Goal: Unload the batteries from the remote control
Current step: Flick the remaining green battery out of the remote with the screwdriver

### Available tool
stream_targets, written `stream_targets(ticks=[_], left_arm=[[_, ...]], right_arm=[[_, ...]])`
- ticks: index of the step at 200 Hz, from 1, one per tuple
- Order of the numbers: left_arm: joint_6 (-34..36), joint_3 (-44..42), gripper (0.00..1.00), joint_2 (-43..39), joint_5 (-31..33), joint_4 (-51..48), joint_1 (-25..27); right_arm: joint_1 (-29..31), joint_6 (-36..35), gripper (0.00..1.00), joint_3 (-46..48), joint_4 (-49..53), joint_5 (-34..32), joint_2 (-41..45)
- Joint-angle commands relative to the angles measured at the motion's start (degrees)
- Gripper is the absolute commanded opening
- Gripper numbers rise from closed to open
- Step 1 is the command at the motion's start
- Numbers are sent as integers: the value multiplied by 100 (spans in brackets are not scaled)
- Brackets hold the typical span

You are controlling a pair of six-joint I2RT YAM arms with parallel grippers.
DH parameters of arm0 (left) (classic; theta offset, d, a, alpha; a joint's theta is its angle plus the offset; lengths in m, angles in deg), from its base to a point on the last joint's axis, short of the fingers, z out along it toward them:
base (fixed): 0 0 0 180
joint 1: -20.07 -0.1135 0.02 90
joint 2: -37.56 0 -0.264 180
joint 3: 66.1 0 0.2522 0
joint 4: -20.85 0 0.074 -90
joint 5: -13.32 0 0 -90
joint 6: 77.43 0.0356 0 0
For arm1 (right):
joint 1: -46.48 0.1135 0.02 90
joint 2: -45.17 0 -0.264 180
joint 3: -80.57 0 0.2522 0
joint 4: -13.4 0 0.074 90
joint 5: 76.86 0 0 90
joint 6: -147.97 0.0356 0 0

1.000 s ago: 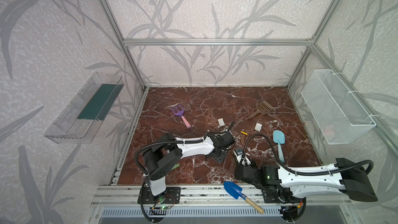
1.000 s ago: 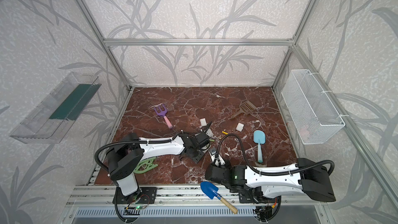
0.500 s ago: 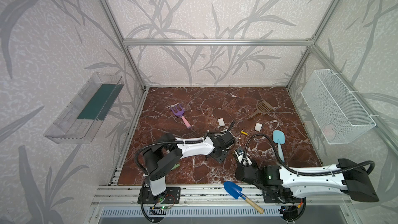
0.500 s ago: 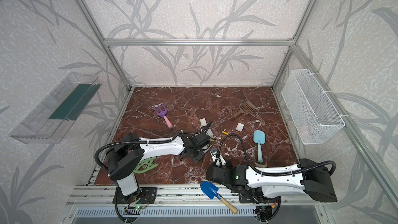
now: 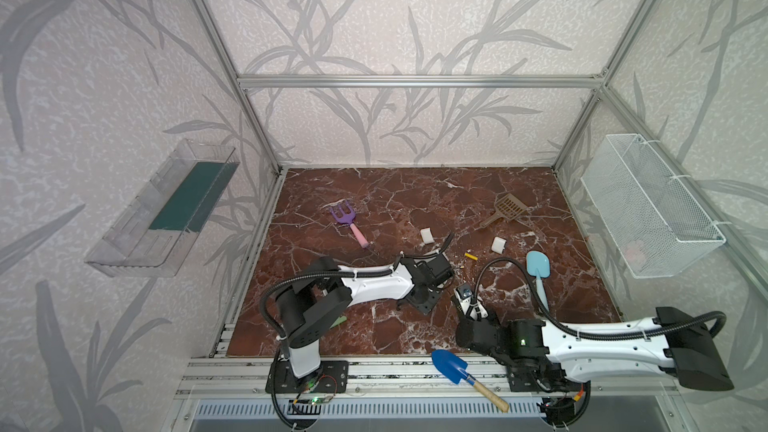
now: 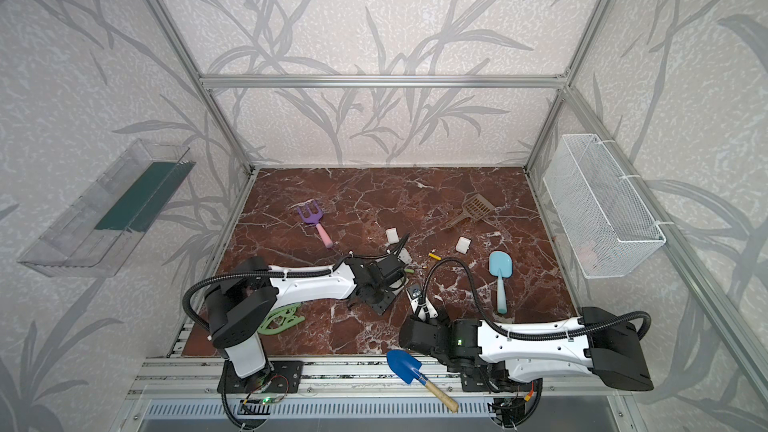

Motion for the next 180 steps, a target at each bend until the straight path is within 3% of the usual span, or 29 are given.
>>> stream_targets(ticks=[1, 64, 124, 137, 141, 144, 180], left_arm=[[-125, -274, 30, 249, 43, -569, 32], [-111, -274, 32, 238, 39, -568, 32], [-40, -252, 63, 61, 144, -412, 33], [-5, -258, 79, -46, 166, -353, 30], [10, -256, 94, -78, 178, -341, 27], [19, -247, 99, -98, 184, -331, 25], [120, -95, 99, -241, 235, -370, 19]], right_arm=[[-39, 46, 0, 29, 122, -472, 119], [-70, 46, 0, 69, 155, -450, 144], [-469, 149, 0, 285, 168, -194, 501], [-633, 191, 0, 389, 144, -56, 575], [-695, 214, 0, 425, 150, -4, 584], [-741, 244, 0, 447, 147, 28, 592], [-997, 283, 0, 604, 142, 213, 611]])
